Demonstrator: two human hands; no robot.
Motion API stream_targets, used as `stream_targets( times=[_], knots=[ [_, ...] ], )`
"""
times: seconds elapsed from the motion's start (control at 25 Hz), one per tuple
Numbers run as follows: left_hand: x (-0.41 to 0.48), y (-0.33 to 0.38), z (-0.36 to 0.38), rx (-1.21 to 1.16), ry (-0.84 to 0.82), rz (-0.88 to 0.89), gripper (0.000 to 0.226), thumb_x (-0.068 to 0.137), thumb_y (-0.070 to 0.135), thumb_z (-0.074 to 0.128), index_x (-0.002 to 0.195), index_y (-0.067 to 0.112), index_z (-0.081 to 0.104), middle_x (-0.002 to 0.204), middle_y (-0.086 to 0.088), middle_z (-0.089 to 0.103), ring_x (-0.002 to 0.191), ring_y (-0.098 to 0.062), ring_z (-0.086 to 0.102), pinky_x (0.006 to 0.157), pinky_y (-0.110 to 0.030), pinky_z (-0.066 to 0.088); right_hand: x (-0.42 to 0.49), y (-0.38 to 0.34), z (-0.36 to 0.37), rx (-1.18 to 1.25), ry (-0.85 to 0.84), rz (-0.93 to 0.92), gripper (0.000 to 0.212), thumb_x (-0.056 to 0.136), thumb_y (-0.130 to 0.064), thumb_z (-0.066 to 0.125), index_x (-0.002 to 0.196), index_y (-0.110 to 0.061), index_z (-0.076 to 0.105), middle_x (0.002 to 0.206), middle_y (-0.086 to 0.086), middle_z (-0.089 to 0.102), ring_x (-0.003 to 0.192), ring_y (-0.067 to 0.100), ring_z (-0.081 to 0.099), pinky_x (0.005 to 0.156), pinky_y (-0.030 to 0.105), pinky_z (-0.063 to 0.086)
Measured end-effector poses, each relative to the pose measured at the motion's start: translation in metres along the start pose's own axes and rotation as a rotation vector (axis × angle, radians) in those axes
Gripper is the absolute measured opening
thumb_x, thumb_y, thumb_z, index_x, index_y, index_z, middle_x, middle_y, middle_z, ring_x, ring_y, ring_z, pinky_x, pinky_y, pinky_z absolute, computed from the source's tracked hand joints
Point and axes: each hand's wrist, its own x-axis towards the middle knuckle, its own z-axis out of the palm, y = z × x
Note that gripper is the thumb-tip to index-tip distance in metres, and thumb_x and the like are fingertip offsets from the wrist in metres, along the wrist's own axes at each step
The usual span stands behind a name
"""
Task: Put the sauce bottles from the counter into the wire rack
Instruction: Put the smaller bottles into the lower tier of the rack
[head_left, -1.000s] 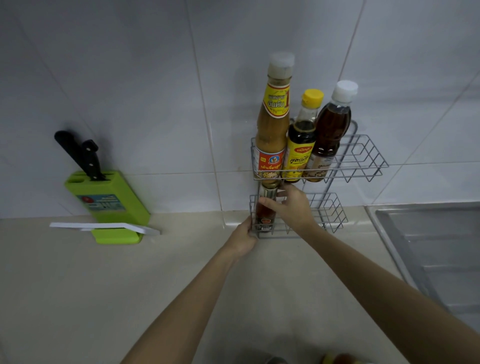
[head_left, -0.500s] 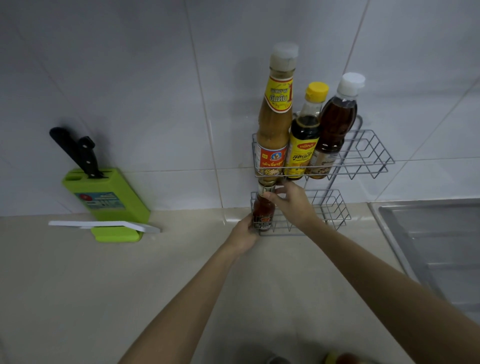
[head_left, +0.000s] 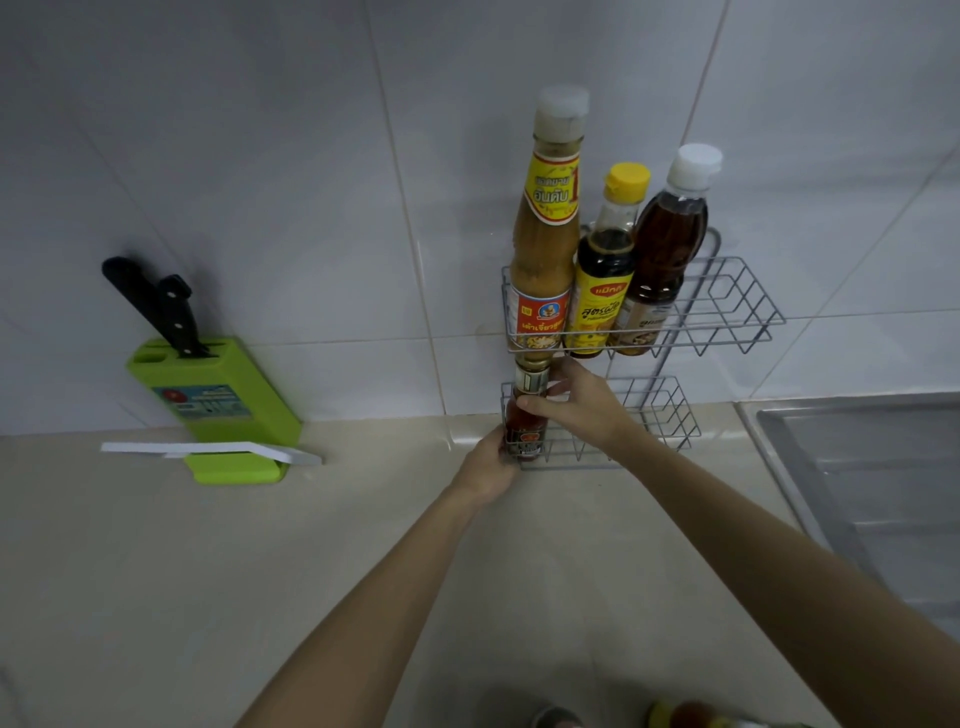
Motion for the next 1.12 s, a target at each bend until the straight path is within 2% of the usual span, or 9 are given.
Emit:
stream_targets(
  times=[0.2, 0.32, 0.52, 0.6, 0.68, 0.76, 0.88, 0.96, 1.12],
  knots=[
    [-0.013, -0.005, 0.0, 0.065, -0.039, -0.009, 0.054, 0.091, 0.008, 0.05, 0.143, 0.016, 0.04, 0.147, -0.008, 0.048, 0.138, -0.026, 0.042, 0.116, -0.042, 0.032, -0.024, 0.015, -0.009, -0.071, -0.003, 0.112, 0.074, 0.08, -0.039, 0.073, 0.138, -0.008, 0.038, 0.134, 0.009, 0.055, 0.122, 0.024, 0.053, 0.089, 0.031, 0.044],
    [-0.04, -0.014, 0.0, 0.119, 0.003, -0.051, 0.061, 0.093, 0.006, 0.049, 0.149, 0.01, 0.027, 0.155, -0.012, 0.033, 0.144, -0.027, 0.033, 0.117, -0.037, 0.03, -0.061, 0.015, -0.022, -0.183, -0.012, 0.05, 0.059, 0.084, -0.038, 0.068, 0.131, -0.01, 0.046, 0.126, 0.007, 0.06, 0.115, 0.021, 0.056, 0.082, 0.026, 0.042],
    [-0.127, -0.054, 0.016, 0.311, -0.146, 0.096, 0.054, 0.082, -0.006, 0.05, 0.135, 0.0, 0.046, 0.142, -0.014, 0.049, 0.134, -0.026, 0.047, 0.101, -0.01, 0.033, -0.15, 0.003, -0.027, -0.293, -0.194, -0.138, 0.026, 0.089, -0.036, 0.061, 0.108, -0.02, 0.064, 0.104, -0.009, 0.067, 0.096, 0.001, 0.06, 0.084, 0.027, 0.052],
    [-0.162, -0.071, 0.021, 0.402, -0.28, 0.138, 0.06, 0.078, -0.005, 0.054, 0.137, 0.003, 0.045, 0.143, -0.008, 0.047, 0.134, -0.019, 0.045, 0.103, -0.008, 0.031, -0.185, -0.009, -0.026, -0.302, -0.25, -0.216, 0.022, 0.09, -0.035, 0.06, 0.106, -0.021, 0.065, 0.1, -0.01, 0.067, 0.09, -0.001, 0.06, 0.081, 0.023, 0.052],
    [-0.193, -0.073, 0.025, 0.393, -0.399, 0.152, 0.066, 0.076, -0.005, 0.059, 0.138, 0.012, 0.043, 0.14, 0.005, 0.047, 0.131, -0.002, 0.045, 0.103, -0.007, 0.032, -0.214, -0.026, -0.026, -0.317, -0.32, -0.298, 0.022, 0.091, -0.037, 0.058, 0.105, -0.022, 0.066, 0.094, -0.013, 0.065, 0.084, -0.002, 0.059, 0.074, 0.013, 0.047],
    [-0.216, -0.068, 0.034, 0.353, -0.479, 0.182, 0.064, 0.073, 0.0, 0.065, 0.129, 0.025, 0.044, 0.124, 0.021, 0.051, 0.111, 0.018, 0.049, 0.094, -0.004, 0.037, -0.237, -0.042, -0.025, -0.399, -0.366, -0.393, 0.029, 0.091, -0.046, 0.054, 0.104, -0.023, 0.065, 0.087, -0.015, 0.061, 0.079, 0.001, 0.056, 0.07, 0.014, 0.044],
    [-0.232, -0.068, 0.054, 0.26, -0.348, 0.252, 0.047, 0.077, 0.024, 0.074, 0.118, 0.032, 0.051, 0.114, 0.015, 0.061, 0.102, 0.009, 0.057, 0.09, -0.017, 0.047, -0.261, -0.053, -0.022, -0.733, -0.321, -0.53, 0.043, 0.089, -0.062, 0.043, 0.102, -0.026, 0.061, 0.08, -0.011, 0.062, 0.069, 0.005, 0.05, 0.07, 0.027, 0.048],
    [-0.235, -0.075, 0.065, 0.198, -0.223, 0.285, 0.036, 0.081, 0.03, 0.072, 0.111, 0.033, 0.054, 0.104, 0.01, 0.064, 0.093, 0.0, 0.06, 0.085, -0.024, 0.049, -0.271, -0.052, -0.021, -0.873, -0.302, -0.575, 0.042, 0.089, -0.06, 0.043, 0.101, -0.023, 0.057, 0.082, -0.005, 0.064, 0.07, 0.014, 0.054, 0.07, 0.036, 0.051],
    [-0.243, -0.073, 0.075, 0.16, -0.137, 0.299, 0.03, 0.087, 0.031, 0.067, 0.113, 0.025, 0.055, 0.098, 0.008, 0.063, 0.086, -0.005, 0.058, 0.078, -0.019, 0.048, -0.279, -0.05, -0.014, -1.009, -0.324, -0.61, 0.041, 0.093, -0.051, 0.043, 0.113, -0.016, 0.05, 0.102, 0.005, 0.063, 0.087, 0.026, 0.061, 0.073, 0.041, 0.051]
  ],
)
